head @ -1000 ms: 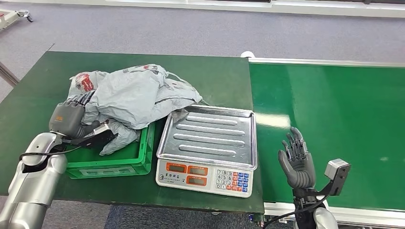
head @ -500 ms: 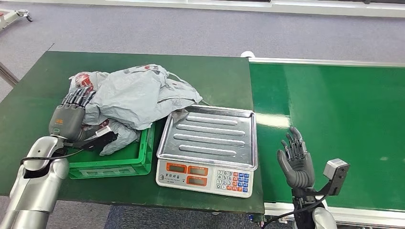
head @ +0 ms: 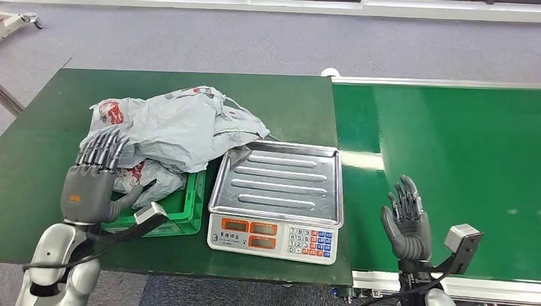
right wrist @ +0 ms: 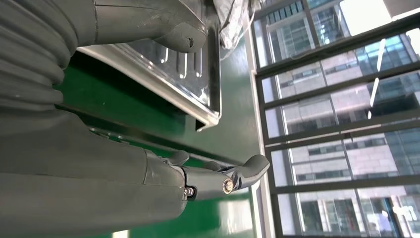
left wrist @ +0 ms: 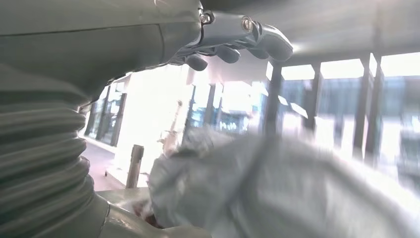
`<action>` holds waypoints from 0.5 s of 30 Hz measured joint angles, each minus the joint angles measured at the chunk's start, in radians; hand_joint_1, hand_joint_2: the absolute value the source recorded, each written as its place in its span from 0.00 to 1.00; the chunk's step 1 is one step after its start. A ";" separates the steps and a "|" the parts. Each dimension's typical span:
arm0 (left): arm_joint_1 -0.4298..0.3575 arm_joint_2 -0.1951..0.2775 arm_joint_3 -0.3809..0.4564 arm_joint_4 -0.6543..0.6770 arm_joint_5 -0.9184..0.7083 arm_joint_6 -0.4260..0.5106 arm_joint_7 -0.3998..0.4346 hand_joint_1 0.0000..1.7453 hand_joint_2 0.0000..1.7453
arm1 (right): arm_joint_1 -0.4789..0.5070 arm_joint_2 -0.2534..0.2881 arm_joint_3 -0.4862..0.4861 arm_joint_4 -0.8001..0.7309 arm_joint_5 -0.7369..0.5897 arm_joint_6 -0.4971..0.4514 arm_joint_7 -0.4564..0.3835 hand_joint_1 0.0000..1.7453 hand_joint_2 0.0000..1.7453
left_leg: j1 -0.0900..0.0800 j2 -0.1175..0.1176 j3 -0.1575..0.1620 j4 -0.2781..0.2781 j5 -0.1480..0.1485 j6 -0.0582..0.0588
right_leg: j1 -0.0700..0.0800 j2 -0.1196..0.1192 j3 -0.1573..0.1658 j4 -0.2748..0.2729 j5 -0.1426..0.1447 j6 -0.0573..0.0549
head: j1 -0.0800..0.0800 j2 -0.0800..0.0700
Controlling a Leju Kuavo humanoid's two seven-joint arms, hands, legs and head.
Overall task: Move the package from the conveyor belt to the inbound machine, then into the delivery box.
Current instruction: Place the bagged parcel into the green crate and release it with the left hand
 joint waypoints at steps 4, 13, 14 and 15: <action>0.123 -0.098 -0.007 -0.136 0.133 0.100 -0.038 0.00 1.00 | 0.024 0.009 -0.016 -0.027 0.000 -0.002 0.007 0.00 1.00 | 0.000 0.000 0.000 0.000 -0.002 0.002 | 0.000 0.000 0.001 -0.001 -0.002 0.001 | 0.000 0.000; 0.147 -0.186 -0.115 -0.201 0.808 -0.300 -0.252 0.00 1.00 | -0.001 0.017 -0.002 -0.007 0.020 -0.009 -0.003 0.00 1.00 | 0.000 -0.001 0.001 0.000 -0.001 0.003 | 0.000 -0.003 0.003 -0.001 -0.001 0.001 | 0.000 0.000; 0.120 -0.199 -0.127 -0.171 0.873 -0.355 -0.251 0.00 1.00 | -0.013 0.019 0.010 0.000 0.031 -0.013 -0.004 0.00 1.00 | 0.000 -0.002 0.001 0.000 0.000 0.003 | 0.000 -0.003 0.003 -0.001 -0.001 0.001 | 0.000 0.000; 0.088 -0.215 -0.140 -0.132 0.932 -0.400 -0.246 0.00 1.00 | -0.029 0.023 0.027 0.009 0.046 -0.020 -0.006 0.00 1.00 | 0.000 -0.002 0.001 0.000 0.001 0.002 | 0.000 -0.004 0.003 -0.001 0.001 0.001 | 0.000 0.000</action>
